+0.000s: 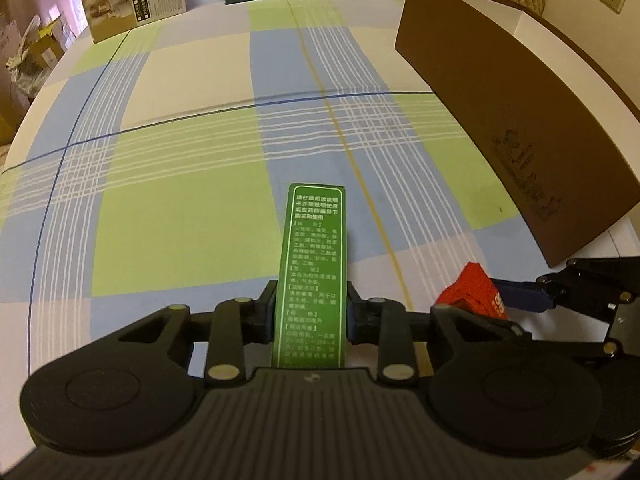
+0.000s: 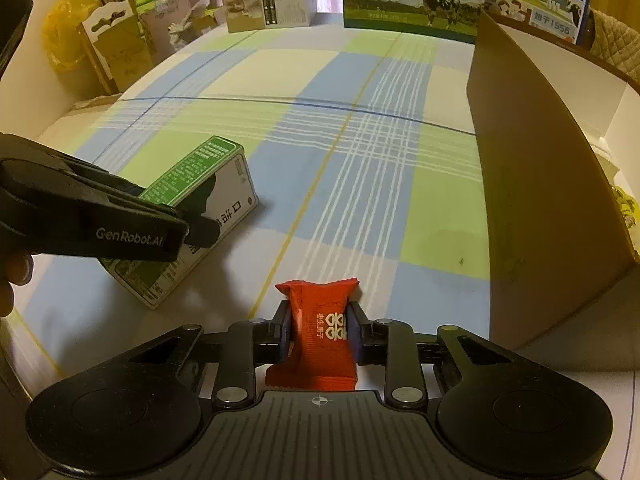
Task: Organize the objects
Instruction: 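Lift the green box with the left tool while the right tool holds the red packet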
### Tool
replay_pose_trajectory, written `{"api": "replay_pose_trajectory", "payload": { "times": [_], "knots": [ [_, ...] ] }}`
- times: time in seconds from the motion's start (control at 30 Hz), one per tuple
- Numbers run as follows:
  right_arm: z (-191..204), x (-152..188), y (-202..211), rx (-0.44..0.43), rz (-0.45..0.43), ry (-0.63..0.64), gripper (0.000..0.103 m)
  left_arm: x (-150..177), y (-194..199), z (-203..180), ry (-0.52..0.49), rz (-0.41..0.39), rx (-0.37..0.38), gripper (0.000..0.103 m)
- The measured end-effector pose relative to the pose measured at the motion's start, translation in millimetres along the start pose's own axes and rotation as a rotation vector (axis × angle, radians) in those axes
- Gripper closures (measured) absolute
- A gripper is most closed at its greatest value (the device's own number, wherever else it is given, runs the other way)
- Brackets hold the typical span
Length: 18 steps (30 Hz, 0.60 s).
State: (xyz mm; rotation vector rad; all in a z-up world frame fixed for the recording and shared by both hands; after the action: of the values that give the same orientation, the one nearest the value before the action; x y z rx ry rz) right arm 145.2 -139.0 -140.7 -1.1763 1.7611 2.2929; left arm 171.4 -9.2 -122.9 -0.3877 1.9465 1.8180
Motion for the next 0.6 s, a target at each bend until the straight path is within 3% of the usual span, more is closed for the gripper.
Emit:
{"api": "replay_pose_trajectory", "payload": {
  "times": [0.6],
  "knots": [
    [-3.3, -2.4, 0.2, -0.012, -0.006, -0.014, 0.081, -0.7, -0.3, -1.7, -0.025, -0.009, -0.012, 0.077]
  ]
}}
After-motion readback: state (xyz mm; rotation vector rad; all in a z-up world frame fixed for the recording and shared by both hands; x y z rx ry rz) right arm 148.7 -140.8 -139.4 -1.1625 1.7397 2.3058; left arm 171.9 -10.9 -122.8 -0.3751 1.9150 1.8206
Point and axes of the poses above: each gripper's, at about its wrist camera, not at the fingertips, and y roughly against the way its jaws point, z to its left, x to its underside, the point moved 2 cm from there along -y, roughly the way its jaws point, and after that the axes turned 1 degree about -y, right-handed, at the moved point
